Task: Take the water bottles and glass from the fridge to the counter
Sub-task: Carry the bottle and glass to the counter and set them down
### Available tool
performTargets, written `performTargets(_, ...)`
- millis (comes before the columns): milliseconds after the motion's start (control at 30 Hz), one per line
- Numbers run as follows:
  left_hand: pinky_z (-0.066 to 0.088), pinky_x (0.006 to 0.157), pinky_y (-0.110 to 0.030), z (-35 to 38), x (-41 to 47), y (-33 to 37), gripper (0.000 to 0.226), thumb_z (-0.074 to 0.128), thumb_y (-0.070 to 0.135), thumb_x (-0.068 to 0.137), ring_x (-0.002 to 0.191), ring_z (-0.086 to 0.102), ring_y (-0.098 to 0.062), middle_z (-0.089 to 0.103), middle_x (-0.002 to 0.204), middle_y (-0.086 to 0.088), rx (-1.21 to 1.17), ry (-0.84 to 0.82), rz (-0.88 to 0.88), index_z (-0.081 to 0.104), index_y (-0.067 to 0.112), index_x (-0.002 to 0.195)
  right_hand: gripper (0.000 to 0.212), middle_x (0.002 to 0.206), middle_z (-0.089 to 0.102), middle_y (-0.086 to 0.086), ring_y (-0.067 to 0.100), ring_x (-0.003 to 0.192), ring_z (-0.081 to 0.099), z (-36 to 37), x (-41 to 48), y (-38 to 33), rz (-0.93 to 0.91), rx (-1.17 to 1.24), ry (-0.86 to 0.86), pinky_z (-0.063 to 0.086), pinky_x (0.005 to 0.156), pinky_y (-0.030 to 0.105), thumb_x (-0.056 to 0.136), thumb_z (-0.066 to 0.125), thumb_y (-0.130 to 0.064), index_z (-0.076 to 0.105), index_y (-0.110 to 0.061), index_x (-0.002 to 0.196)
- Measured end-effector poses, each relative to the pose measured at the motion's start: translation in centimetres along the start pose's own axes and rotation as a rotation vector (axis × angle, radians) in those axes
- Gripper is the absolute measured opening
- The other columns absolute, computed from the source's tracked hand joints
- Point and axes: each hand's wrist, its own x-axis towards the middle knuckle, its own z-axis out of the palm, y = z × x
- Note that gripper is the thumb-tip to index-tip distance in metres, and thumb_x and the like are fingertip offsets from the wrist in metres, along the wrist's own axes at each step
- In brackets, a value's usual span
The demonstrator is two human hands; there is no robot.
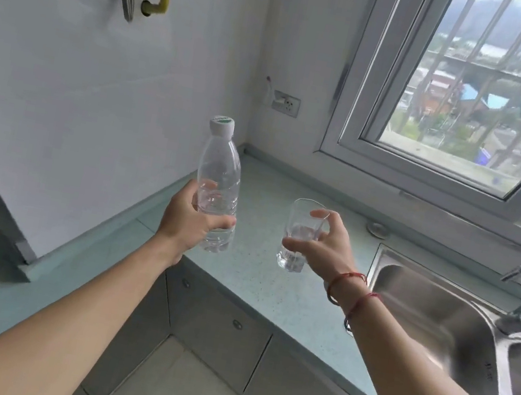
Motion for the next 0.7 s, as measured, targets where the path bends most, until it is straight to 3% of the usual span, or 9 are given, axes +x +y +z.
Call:
performTargets(200,0.048,0.058,-0.006,1.5,7.6,-2.6,0.053,0.090,0.023,0.058,0.077,0.068,0.008,0.072,0.090,0.028,0.013,-0.038,0.005,0.060,0.044,0.096,0.067,0.095,0.072,-0.003,0.022,0.091,0.071,1.9,7.1,1.7,0.030,-0.017,0.024,0.060,0.083,0.048,0.058,0.091,-0.014,0.050,-0.034,0.108)
performTargets(333,0.051,0.059,-0.010,3.0,12.2,-4.5,0.054,0.091,0.018,0.058,0.080,0.072,0.000,0.074,0.092,0.020,0.020,-0.066,-0.019,0.062,0.040,0.098,0.071,0.104,0.070,0.005,0.028,0.097,0.069,2.8,12.3,3.0,0.045,-0.021,0.028,0.057,0.087,0.049,0.056,0.091,-0.015,0.050,-0.031,0.111)
performTargets(533,0.049,0.058,-0.008,5.1,19.8,-6.6,0.053,0.091,0.008,0.062,0.076,0.071,0.003,0.075,0.087,0.022,0.048,-0.083,-0.079,0.063,0.035,0.097,0.072,0.109,0.066,0.005,0.027,0.100,0.066,3.7,19.7,4.3,0.067,-0.025,0.039,0.057,0.088,0.048,0.056,0.091,-0.018,0.048,-0.032,0.112)
performTargets(700,0.051,0.067,-0.013,6.8,24.2,-8.7,0.061,0.092,0.009,0.062,0.082,0.071,0.002,0.074,0.095,0.015,0.056,-0.105,-0.125,0.061,0.031,0.110,0.071,0.104,0.064,0.001,0.025,0.096,0.066,4.6,23.7,5.6,0.091,-0.062,0.054,0.059,0.082,0.044,0.057,0.091,-0.017,0.048,-0.032,0.111)
